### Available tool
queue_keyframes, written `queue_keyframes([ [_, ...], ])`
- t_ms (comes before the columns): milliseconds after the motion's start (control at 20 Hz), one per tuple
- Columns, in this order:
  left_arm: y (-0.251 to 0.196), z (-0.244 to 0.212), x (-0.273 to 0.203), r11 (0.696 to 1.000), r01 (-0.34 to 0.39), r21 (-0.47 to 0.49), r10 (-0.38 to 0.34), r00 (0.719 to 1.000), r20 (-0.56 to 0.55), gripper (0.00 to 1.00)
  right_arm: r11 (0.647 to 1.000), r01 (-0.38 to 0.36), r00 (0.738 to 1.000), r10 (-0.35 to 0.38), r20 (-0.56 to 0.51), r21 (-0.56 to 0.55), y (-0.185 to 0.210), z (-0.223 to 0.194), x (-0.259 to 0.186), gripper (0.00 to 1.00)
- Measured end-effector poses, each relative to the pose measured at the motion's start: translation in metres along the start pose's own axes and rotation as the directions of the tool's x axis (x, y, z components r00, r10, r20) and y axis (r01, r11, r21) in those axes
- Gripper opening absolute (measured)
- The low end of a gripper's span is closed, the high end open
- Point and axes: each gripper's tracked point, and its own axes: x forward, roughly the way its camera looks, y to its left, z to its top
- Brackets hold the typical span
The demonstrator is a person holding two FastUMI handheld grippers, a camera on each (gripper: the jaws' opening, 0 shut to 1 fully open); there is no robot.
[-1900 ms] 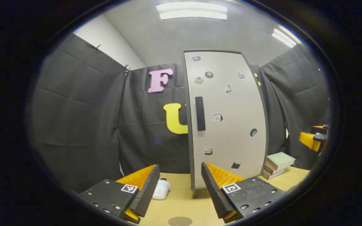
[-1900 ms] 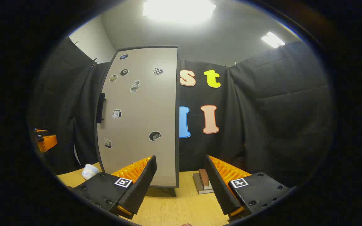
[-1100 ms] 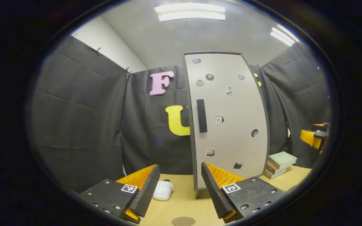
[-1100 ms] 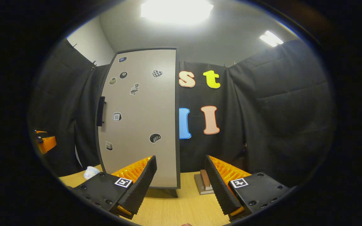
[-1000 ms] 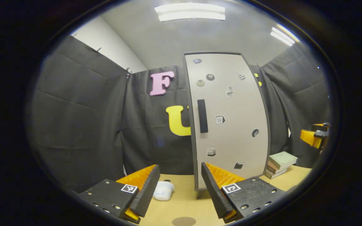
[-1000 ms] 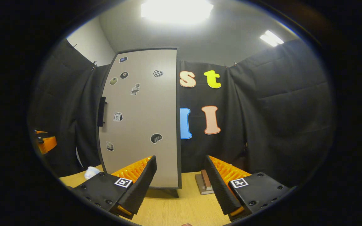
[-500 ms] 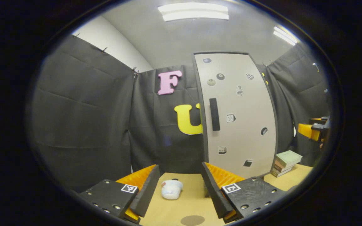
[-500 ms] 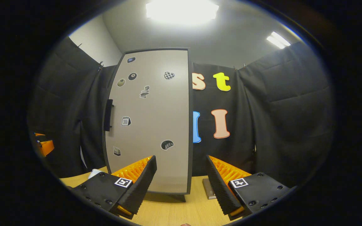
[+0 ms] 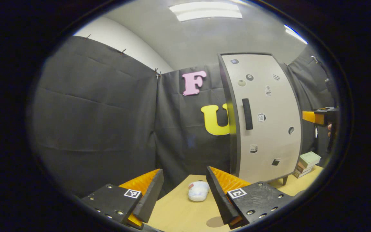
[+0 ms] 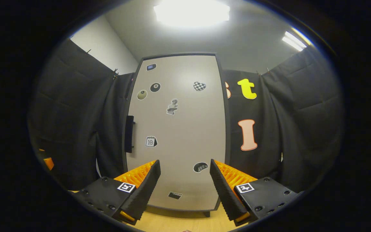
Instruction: Open the cabinet door with the right hand, grasp the bottle in the cabinet with the left hand and place it on the coaster, then close the cabinet door with the right hand.
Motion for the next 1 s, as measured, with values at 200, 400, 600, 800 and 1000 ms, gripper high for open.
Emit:
queue_keyframes([
  [200, 0.035, 0.000, -0.008, 0.998, -0.054, 0.017, 0.054, 0.999, 0.007, 0.80, 0.999, -0.039, 0.999, 0.039, -0.002, 0.005, 0.030, 0.010, 0.021, 0.97],
  [400, 0.068, -0.010, -0.014, 0.995, -0.095, 0.017, 0.096, 0.995, -0.011, 0.80, 0.997, -0.079, 0.997, 0.079, -0.001, 0.013, 0.064, 0.021, 0.039, 0.97],
  [600, 0.100, -0.020, -0.019, 0.991, -0.136, 0.018, 0.136, 0.990, -0.027, 0.82, 0.994, -0.106, 0.994, 0.106, 0.005, 0.019, 0.096, 0.032, 0.057, 0.98],
  [800, 0.126, -0.031, -0.021, 0.987, -0.161, 0.018, 0.162, 0.985, -0.053, 0.81, 0.994, -0.107, 0.994, 0.108, -0.016, 0.035, 0.117, 0.035, 0.080, 0.97],
  [1000, 0.155, -0.035, -0.028, 0.980, -0.199, 0.026, 0.200, 0.978, -0.059, 0.82, 0.992, -0.106, 0.991, 0.111, -0.074, 0.066, 0.136, 0.026, 0.103, 0.96],
])
